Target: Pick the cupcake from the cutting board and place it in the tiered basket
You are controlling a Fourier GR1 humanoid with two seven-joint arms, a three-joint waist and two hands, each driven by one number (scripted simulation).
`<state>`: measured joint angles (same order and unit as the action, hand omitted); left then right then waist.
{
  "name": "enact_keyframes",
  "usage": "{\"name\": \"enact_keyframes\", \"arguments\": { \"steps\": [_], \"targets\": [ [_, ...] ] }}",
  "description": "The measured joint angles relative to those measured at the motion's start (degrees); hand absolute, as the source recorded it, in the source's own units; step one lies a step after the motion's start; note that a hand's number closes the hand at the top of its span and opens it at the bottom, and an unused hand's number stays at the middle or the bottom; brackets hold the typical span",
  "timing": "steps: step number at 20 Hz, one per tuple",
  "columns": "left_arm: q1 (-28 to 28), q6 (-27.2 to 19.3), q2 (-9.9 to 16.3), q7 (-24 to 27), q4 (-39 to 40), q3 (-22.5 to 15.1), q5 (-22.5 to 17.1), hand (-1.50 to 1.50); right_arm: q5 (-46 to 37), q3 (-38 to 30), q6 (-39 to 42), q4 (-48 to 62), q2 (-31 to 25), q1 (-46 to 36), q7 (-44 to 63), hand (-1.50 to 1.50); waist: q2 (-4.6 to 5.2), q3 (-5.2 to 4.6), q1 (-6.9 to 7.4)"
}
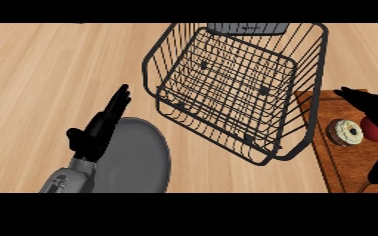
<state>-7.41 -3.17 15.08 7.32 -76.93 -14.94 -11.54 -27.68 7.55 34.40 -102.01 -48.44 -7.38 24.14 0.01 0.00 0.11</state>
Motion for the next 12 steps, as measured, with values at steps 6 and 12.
{"name": "enact_keyframes", "arguments": {
  "steps": [6, 12],
  "targets": [
    [0.48, 1.09, -0.97, -1.34, -0.99, 1.47, 1.15, 0.0, -7.51, -0.1, -4.08, 6.86, 3.69, 1.3, -6.44, -1.5, 0.0, 0.02, 0.02],
    [-0.03, 2.58, -2.17, -1.28, -0.37, 3.82, 2.71, 0.0, -12.36, -2.52, -4.24, 12.21, 6.28, 1.04, -10.21, -1.5, 0.0, 0.01, -0.07]
  ]
}}
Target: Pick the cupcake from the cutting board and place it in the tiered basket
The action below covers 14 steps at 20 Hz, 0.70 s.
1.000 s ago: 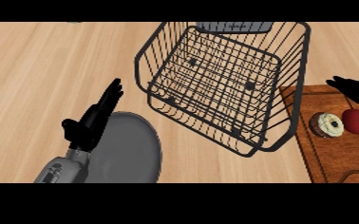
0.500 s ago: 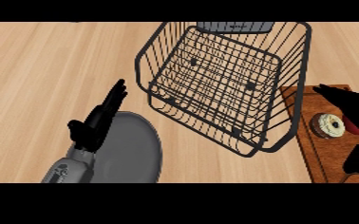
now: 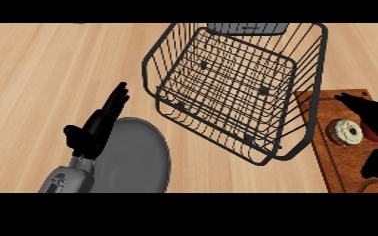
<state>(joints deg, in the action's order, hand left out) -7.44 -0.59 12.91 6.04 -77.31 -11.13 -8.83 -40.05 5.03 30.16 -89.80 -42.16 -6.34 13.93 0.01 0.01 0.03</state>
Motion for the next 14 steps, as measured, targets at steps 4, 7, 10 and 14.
{"name": "enact_keyframes", "arguments": {
  "steps": [4, 7, 10, 14],
  "targets": [
    [0.84, 0.4, -1.06, -0.34, -0.65, 0.61, 1.51, 0.0, -2.92, -1.14, -0.44, 4.16, 1.65, -0.95, -3.41, -1.5, -0.01, -0.01, 0.06],
    [0.31, 1.61, -1.53, -0.55, 0.07, 1.9, 2.12, 0.0, -4.87, -1.96, -0.06, 4.02, 3.18, -0.03, -4.53, -1.5, -0.02, -0.01, -0.02],
    [-0.03, 2.79, -1.7, -0.19, 0.58, 3.24, 2.43, 0.0, -7.12, -2.57, -1.23, 7.78, 4.15, -0.99, -7.44, -1.5, 0.0, -0.01, 0.03],
    [0.23, 3.68, -2.63, 0.23, 1.37, 4.1, 3.21, 0.0, -9.14, -3.02, -2.49, 10.3, 6.59, -1.41, -9.81, 1.5, -0.01, -0.02, 0.02]
  ]
}}
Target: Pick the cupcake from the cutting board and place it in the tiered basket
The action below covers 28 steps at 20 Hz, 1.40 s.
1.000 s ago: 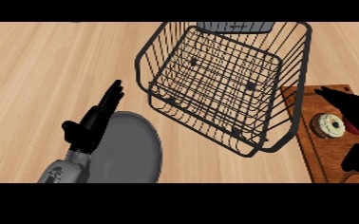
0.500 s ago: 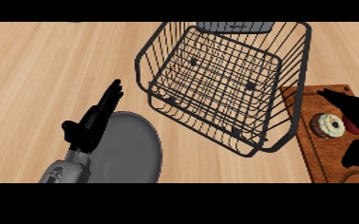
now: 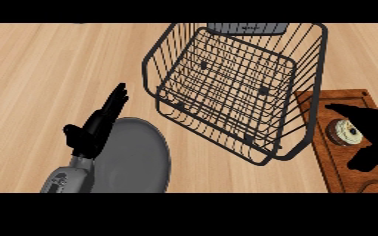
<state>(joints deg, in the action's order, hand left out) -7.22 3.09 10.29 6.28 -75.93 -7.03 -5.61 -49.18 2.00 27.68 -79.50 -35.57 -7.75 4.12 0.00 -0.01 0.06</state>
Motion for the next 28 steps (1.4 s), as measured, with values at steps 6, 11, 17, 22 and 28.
{"name": "enact_keyframes", "arguments": {
  "steps": [6, 11, 17, 22, 28],
  "targets": [
    [0.36, -0.57, -1.27, -0.29, -1.17, -0.3, 1.43, 0.0, 0.17, -1.14, -5.34, 2.87, 3.11, -1.69, -6.28, 1.5, -0.01, -0.01, 0.06],
    [0.56, -0.24, -2.03, -1.01, -1.49, 0.29, 2.62, 0.0, -1.2, -2.33, -7.7, 2.39, 4.4, -0.48, -9.62, 1.5, -0.08, -0.1, -0.01],
    [0.88, 0.76, -2.57, -1.1, -2.05, 1.41, 3.19, 0.0, -2.52, -4.36, -7.85, 0.07, 5.78, -0.59, -9.26, 1.5, -0.06, -0.03, -0.11],
    [3.16, 0.39, -1.79, -0.6, -2.78, 2.86, 2.7, 0.0, -3.23, -10.27, -11.62, -7.43, 7.18, 9.99, -0.26, 1.5, -0.69, -0.12, -2.79],
    [3.83, 0.98, -0.88, -0.67, -3.05, 3.88, 2.07, 0.0, 2.34, -17.29, -14.68, -23.64, 14.41, 20.64, 7.7, 1.5, -0.92, -0.15, -3.88]
  ]
}}
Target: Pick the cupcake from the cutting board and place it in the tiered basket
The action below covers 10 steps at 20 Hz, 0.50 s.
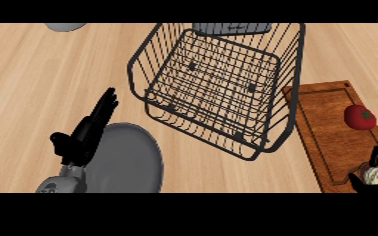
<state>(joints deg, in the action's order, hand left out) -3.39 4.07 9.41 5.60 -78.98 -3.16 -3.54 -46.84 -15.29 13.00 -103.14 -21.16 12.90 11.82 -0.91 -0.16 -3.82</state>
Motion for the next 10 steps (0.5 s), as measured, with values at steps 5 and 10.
{"name": "enact_keyframes", "arguments": {
  "steps": [5, 10],
  "targets": [
    [-0.64, -0.3, -0.52, -0.49, -0.22, -0.63, 0.6, 0.0, 8.29, -1.76, 0.53, -16.83, 7.1, 2.01, 4.58, 1.5, 0.1, 0.01, 0.67],
    [-1.89, 0.39, -0.77, -1.79, -0.54, -1.13, 0.56, 0.0, 12.57, -1.75, 5.77, -30.62, 7.82, -1.47, 15.71, 1.5, 0.46, -0.02, 2.29]
  ]
}}
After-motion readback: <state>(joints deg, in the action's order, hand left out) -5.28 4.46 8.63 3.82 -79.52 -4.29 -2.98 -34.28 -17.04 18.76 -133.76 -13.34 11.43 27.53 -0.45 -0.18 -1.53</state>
